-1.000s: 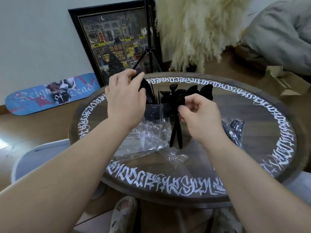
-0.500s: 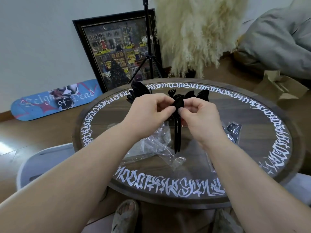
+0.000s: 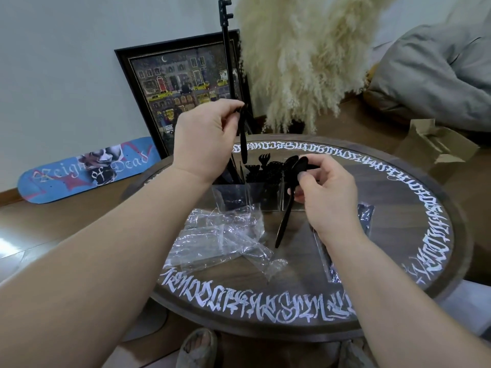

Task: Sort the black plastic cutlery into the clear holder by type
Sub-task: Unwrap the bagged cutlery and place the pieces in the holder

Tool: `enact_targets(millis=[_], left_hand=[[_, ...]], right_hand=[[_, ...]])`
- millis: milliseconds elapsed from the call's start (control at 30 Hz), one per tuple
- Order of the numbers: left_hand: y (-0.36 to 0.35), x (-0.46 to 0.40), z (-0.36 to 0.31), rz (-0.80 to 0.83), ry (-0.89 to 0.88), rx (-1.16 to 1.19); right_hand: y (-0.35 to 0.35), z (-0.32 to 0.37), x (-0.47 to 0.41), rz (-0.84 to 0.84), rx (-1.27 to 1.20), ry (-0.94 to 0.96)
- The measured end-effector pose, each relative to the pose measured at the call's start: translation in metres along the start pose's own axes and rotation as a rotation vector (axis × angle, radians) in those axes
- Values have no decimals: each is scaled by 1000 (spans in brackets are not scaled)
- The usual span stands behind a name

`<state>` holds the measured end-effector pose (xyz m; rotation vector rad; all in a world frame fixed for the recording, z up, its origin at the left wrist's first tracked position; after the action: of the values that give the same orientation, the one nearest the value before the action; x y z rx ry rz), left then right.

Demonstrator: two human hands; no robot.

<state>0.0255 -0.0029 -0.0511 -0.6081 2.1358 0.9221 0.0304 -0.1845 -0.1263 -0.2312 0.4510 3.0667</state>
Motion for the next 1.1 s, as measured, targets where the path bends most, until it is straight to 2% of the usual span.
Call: enact_targets(millis=[133, 233, 333, 433, 600, 733, 933, 1100], left_hand=[[-14, 1, 9, 17, 7, -34], [-26, 5, 18, 108, 71, -95], [-38, 11, 25, 354, 209, -262], [-46, 17, 25, 603, 276, -423], [-60, 21, 6, 552, 119, -316], [-83, 26, -6, 655, 53, -223], [-99, 33, 2, 842, 86, -296], [-102, 35, 7, 822, 77, -276]], right_hand=[[4, -3, -4, -39, 20, -19], [8, -6, -9, -55, 26, -27], [16, -9, -16, -123, 104, 28], [30, -7, -23, -278, 190, 170], [56, 2, -31, -565, 169, 383], [71, 9, -39, -727, 167, 459], [64, -11, -61, -684, 300, 393], [52, -26, -71, -606, 422, 361]])
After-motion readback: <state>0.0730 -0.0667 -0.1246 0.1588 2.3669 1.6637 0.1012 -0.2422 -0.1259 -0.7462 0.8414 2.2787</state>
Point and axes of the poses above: each hand's wrist, its own x-axis away from the middle knuckle, its own y-axis out of the back of the hand, z = x × y, the point moved 2 cm from there along -x, towards the middle knuckle, and after that the axes turned 13 degrees about x, right-handed, at the moved point
